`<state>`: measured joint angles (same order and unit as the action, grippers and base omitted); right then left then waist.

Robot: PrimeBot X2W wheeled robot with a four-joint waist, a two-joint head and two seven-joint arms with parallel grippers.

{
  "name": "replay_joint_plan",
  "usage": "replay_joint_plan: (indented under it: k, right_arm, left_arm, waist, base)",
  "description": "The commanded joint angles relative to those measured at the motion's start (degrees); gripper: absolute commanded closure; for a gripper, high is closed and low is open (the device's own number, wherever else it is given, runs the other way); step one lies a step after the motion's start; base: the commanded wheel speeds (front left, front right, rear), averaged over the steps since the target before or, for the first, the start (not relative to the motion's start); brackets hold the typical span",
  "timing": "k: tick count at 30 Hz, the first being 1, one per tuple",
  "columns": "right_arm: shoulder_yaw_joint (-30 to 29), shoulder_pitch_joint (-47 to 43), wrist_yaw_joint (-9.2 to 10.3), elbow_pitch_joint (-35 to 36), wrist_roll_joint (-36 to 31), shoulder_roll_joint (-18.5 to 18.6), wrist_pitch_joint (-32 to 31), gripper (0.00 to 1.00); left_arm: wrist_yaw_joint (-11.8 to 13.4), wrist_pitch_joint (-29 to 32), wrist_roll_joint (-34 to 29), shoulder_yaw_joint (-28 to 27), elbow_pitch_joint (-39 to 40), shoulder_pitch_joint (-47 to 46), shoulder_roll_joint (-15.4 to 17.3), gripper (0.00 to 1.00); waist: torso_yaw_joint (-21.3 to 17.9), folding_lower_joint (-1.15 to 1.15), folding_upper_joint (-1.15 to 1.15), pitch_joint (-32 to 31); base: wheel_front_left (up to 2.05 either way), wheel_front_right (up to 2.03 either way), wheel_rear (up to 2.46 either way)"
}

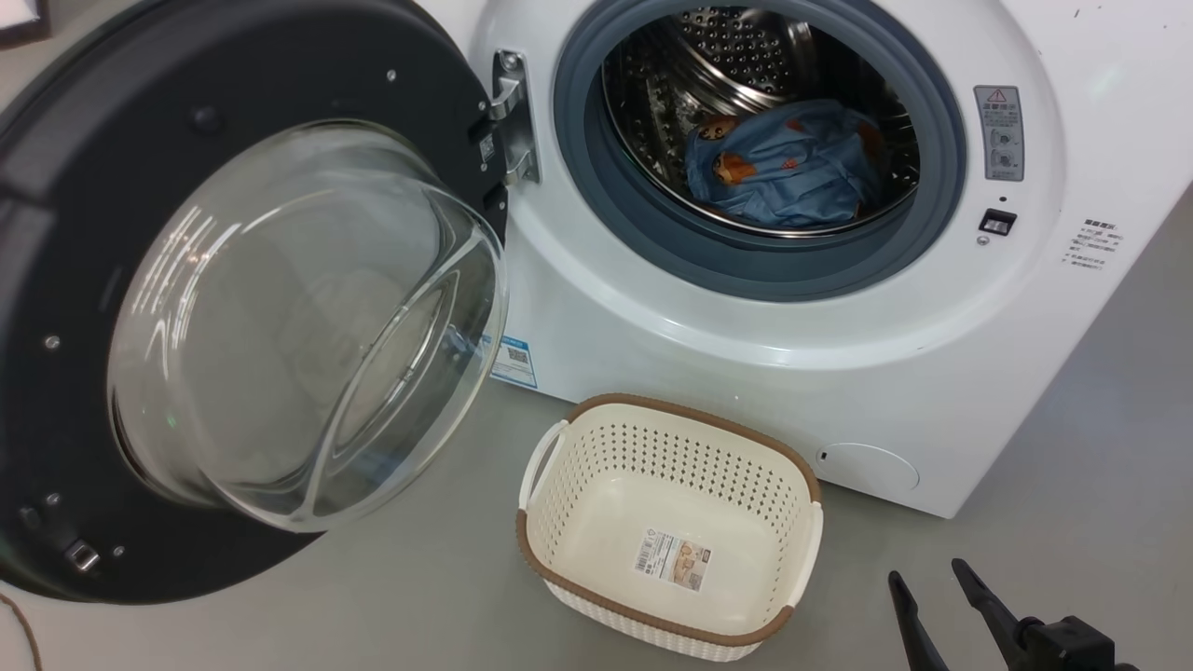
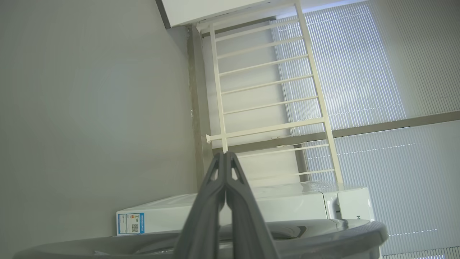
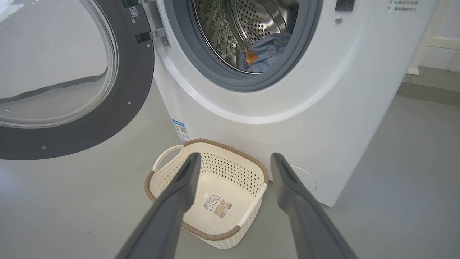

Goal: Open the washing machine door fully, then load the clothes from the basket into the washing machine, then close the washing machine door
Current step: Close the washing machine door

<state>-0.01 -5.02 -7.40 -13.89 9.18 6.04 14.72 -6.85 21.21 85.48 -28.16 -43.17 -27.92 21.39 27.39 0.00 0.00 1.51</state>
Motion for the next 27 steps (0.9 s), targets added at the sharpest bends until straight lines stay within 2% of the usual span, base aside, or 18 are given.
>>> replay_joint_plan:
  k: [1,5,14,27]
  right_arm:
    - [1.89,-0.33,-0.09,1.43,-0.6,1.13,0.28,0.0]
    - [2.02,-0.52,-0.09,1.28,-0.58,1.33,0.28,0.0]
    - [2.16,-0.9,-0.09,1.23,-0.46,1.48,0.28,0.0]
    - [2.57,-1.82,-0.09,1.19,-0.15,1.44,0.28,0.0]
  left_arm:
    - [-0.63,1.54,0.65,-0.7,1.16,-2.0,3.18,1.0]
    - [-0.63,5.77,1.5,0.84,1.68,-1.65,3.13,1.0]
    - [-0.63,7.37,1.87,1.32,1.49,-0.31,3.6,1.0]
    - [-0.63,18.26,5.6,3.16,3.75,2.92,1.45,1.0]
  waist:
    - [-0.32,0.0,0.0,-0.12]
    - [-0.73,0.0,0.0,-0.45]
    - [-0.86,0.0,0.0,-1.15]
    - [-0.4,0.0,0.0,-2.82]
  base:
    - [0.0,0.0,0.0]
    - [0.0,0.0,0.0]
    - [0.0,0.0,0.0]
    - [0.0,0.0,0.0]
